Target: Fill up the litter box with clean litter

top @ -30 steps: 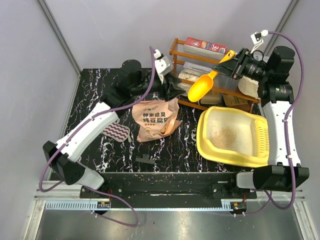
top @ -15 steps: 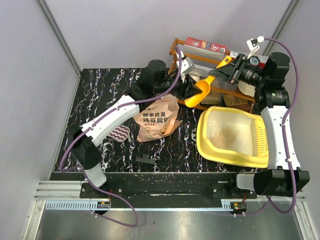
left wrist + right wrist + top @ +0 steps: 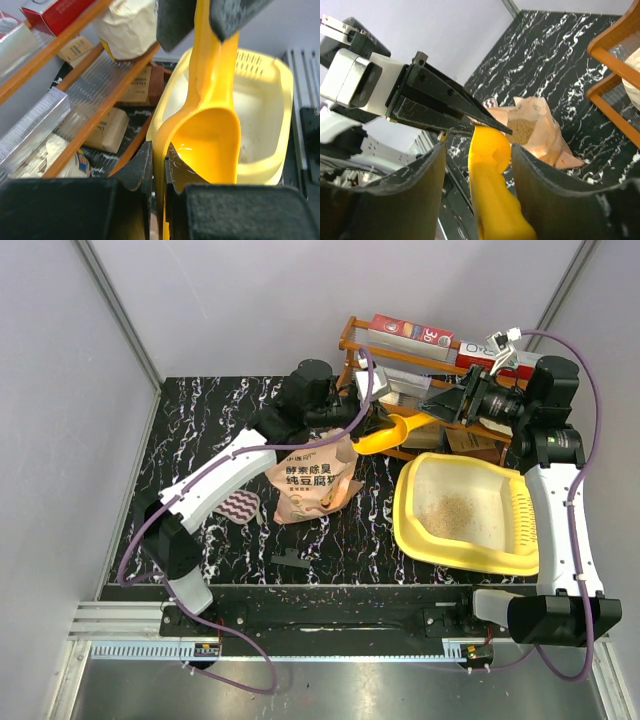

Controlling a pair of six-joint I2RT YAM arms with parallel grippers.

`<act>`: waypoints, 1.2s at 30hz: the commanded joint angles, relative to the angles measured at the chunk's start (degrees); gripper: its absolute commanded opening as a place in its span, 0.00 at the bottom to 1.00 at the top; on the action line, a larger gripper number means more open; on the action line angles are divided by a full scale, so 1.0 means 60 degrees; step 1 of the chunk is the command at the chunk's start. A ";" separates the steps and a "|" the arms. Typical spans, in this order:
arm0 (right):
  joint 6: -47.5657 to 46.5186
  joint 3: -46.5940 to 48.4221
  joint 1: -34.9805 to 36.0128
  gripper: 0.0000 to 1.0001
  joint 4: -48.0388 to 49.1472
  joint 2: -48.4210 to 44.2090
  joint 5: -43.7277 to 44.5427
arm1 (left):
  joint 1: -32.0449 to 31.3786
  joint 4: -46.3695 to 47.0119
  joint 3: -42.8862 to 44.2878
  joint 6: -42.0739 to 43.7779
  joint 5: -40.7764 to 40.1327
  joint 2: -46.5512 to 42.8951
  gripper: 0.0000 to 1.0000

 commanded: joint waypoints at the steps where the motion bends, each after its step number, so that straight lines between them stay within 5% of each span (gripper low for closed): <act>1: -0.2349 0.0788 0.0050 0.64 -0.1523 -0.0310 -0.0424 | 0.0164 -0.1607 0.0152 0.2704 0.0750 -0.0918 0.00; 15: -0.2572 0.1039 0.0109 0.67 -0.2376 0.0599 -0.1141 | 0.0414 -0.1010 0.0121 0.2153 0.0896 -0.0860 0.00; 36: -0.1165 0.0320 0.0387 0.54 -0.1247 0.0306 -0.1214 | 0.0283 -0.0746 0.0400 0.1830 0.0282 -0.0435 0.00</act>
